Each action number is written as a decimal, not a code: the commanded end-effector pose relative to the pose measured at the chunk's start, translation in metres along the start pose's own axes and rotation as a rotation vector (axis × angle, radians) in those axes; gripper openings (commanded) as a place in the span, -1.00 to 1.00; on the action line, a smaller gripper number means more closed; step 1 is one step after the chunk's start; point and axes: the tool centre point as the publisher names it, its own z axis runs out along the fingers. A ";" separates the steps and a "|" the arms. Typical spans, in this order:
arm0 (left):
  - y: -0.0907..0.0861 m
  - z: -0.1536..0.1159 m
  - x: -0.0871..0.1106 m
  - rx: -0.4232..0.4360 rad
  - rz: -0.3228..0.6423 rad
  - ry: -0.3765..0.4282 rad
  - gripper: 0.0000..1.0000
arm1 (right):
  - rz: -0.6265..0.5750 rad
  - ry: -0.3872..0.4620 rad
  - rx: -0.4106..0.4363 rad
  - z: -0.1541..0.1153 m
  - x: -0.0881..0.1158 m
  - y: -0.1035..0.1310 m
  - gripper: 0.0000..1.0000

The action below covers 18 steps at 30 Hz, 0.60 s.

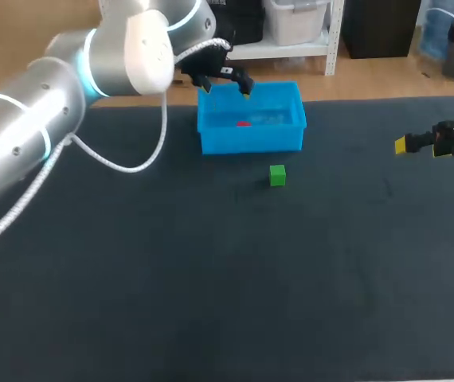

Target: Use the left arm to pick the red cube and place it into the blue plastic box first, then use the right arm to grasp the green cube and put it into the same blue plastic box after the first action is fully finished.

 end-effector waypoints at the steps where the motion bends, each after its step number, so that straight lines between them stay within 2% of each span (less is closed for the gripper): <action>1: 0.002 -0.054 0.065 0.003 0.013 -0.131 1.00 | -0.001 0.000 0.000 0.000 0.000 0.000 1.00; 10: 0.009 -0.106 0.123 -0.004 0.026 -0.204 1.00 | -0.001 0.000 0.000 0.000 0.000 0.000 1.00; 18: 0.015 -0.133 0.172 -0.007 0.034 -0.240 1.00 | -0.001 0.000 0.000 0.000 0.000 0.000 1.00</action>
